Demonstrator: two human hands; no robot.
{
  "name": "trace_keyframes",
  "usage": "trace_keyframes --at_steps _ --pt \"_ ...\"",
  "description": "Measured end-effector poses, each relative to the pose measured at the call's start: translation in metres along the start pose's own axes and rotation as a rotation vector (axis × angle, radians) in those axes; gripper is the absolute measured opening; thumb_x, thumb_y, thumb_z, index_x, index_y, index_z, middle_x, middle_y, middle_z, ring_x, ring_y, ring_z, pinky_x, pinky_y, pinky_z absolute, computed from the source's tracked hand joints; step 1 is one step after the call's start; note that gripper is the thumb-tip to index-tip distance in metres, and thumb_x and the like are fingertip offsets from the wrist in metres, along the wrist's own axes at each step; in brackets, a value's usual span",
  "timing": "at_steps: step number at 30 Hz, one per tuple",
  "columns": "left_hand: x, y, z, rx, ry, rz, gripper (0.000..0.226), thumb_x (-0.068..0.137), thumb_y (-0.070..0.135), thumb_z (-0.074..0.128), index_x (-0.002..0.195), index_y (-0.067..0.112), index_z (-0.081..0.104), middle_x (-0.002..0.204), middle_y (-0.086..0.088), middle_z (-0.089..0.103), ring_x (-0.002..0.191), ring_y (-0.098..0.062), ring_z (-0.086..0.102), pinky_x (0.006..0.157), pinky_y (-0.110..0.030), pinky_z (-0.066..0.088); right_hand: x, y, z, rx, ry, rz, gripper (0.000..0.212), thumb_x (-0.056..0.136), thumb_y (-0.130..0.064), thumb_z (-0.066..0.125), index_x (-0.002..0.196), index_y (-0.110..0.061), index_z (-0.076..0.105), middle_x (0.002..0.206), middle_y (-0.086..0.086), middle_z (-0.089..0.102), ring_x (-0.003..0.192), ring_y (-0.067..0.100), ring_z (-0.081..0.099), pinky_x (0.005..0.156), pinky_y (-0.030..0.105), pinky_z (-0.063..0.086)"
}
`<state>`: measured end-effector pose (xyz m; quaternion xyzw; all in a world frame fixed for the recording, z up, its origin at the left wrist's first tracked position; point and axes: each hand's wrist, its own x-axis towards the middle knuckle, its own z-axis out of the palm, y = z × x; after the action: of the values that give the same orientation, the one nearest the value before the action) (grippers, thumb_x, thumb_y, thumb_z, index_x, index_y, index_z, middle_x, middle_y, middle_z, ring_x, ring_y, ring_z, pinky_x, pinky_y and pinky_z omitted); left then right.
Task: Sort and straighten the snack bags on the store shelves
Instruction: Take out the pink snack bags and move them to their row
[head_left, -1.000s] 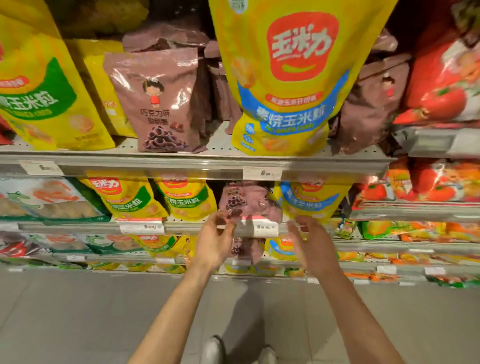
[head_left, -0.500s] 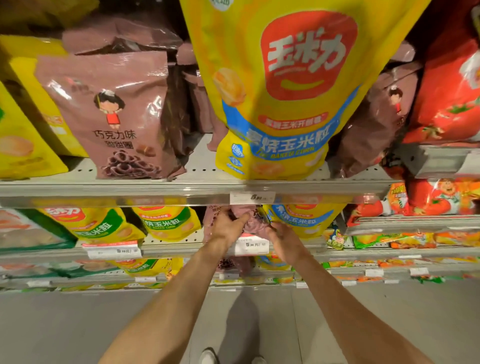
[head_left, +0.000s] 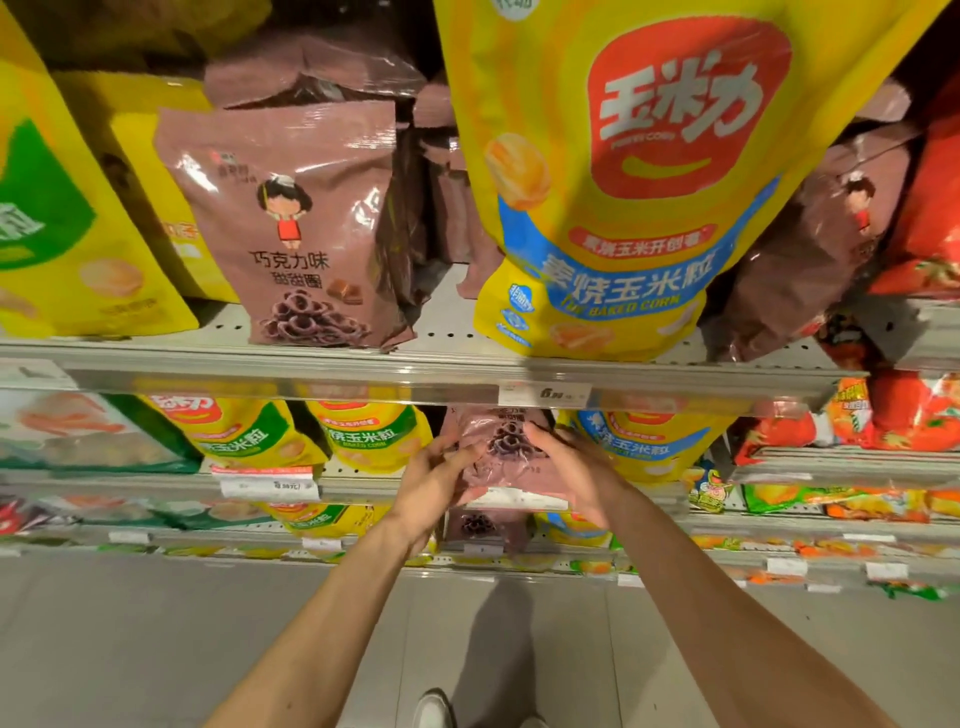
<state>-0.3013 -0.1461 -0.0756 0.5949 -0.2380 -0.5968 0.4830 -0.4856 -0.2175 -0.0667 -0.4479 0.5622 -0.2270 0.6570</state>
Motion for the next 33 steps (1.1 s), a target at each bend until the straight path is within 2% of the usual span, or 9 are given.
trace_keyframes --at_steps 5,8,11,14,18,22,25,30,33 --pt "0.016 -0.014 -0.014 0.332 0.197 0.125 0.010 0.104 0.021 0.058 0.113 0.021 0.063 0.116 -0.007 0.071 0.117 -0.030 0.068 0.106 -0.042 0.051 0.002 0.003 -0.006 0.029 0.080 -0.116 0.026 0.090 -0.036 0.076 0.114 -0.029 0.072 0.116 -0.011 0.073 0.120 0.012 0.064 0.106 0.028 0.043" --pt "0.032 -0.031 -0.024 0.781 0.292 0.185 0.025 0.103 0.026 0.058 0.119 0.009 0.068 0.120 -0.015 0.072 0.116 -0.036 0.065 0.099 -0.039 0.051 0.000 0.001 -0.018 0.044 0.074 -0.149 0.025 0.096 -0.022 0.071 0.120 -0.017 0.071 0.098 -0.008 0.073 0.087 -0.001 0.069 0.073 0.010 0.048" --pt "0.044 -0.043 -0.029 1.096 0.338 0.175 0.039 0.102 0.042 0.048 0.109 0.010 0.070 0.113 -0.018 0.074 0.109 -0.039 0.065 0.093 -0.041 0.050 -0.008 0.000 -0.024 0.014 0.070 -0.127 0.028 0.094 -0.019 0.072 0.121 -0.011 0.069 0.088 -0.004 0.075 0.068 0.001 0.069 0.055 0.016 0.051" --pt "0.055 -0.049 -0.027 1.209 0.379 0.162 0.053 0.100 0.053 0.036 0.097 0.016 0.073 0.108 -0.014 0.075 0.107 -0.038 0.062 0.092 -0.040 0.048 -0.012 0.004 -0.029 0.003 0.047 -0.119 0.027 0.093 -0.018 0.073 0.119 -0.012 0.070 0.101 0.003 0.080 0.082 0.011 0.076 0.063 0.024 0.059" --pt "0.065 -0.048 -0.019 1.089 0.377 0.129 0.043 0.099 0.050 0.053 0.091 0.016 0.077 0.099 -0.016 0.077 0.100 -0.040 0.065 0.081 -0.041 0.055 -0.015 0.007 -0.034 0.005 0.038 -0.106 0.025 0.092 -0.020 0.075 0.116 -0.017 0.070 0.105 0.001 0.080 0.095 0.017 0.077 0.081 0.040 0.064" --pt "0.068 -0.047 -0.010 0.839 0.382 0.089 0.033 0.100 0.039 0.062 0.092 0.010 0.075 0.098 -0.019 0.077 0.096 -0.039 0.071 0.080 -0.039 0.053 -0.014 0.007 -0.037 0.000 0.032 -0.102 0.030 0.092 -0.022 0.075 0.121 -0.016 0.070 0.110 0.001 0.079 0.100 0.018 0.076 0.073 0.026 0.060" --pt "0.068 -0.047 -0.006 0.536 0.383 0.103 0.017 0.098 0.024 0.068 0.089 0.012 0.062 0.098 -0.016 0.076 0.098 -0.035 0.072 0.089 -0.041 0.055 -0.013 0.006 -0.041 -0.008 0.029 -0.096 0.028 0.092 -0.024 0.075 0.119 -0.016 0.071 0.109 0.000 0.079 0.099 0.016 0.076 0.072 0.021 0.057" --pt "0.039 -0.034 -0.006 0.350 0.346 0.168 0.013 0.098 0.008 0.064 0.086 0.005 0.065 0.084 -0.010 0.072 0.087 -0.033 0.071 0.089 -0.043 0.058 -0.010 0.008 -0.043 0.047 0.020 -0.079 0.044 0.086 -0.037 0.080 0.124 -0.019 0.069 0.110 -0.002 0.079 0.098 0.015 0.075 0.089 0.035 0.059" --pt "0.018 -0.033 -0.013 0.319 0.293 0.193 0.022 0.098 0.011 0.067 0.077 0.012 0.061 0.082 -0.011 0.074 0.082 -0.027 0.071 0.088 -0.043 0.057 -0.010 0.006 -0.040 0.175 0.007 -0.046 0.040 0.087 -0.031 0.079 0.123 -0.018 0.067 0.106 -0.001 0.079 0.081 0.009 0.074 0.071 0.026 0.056"
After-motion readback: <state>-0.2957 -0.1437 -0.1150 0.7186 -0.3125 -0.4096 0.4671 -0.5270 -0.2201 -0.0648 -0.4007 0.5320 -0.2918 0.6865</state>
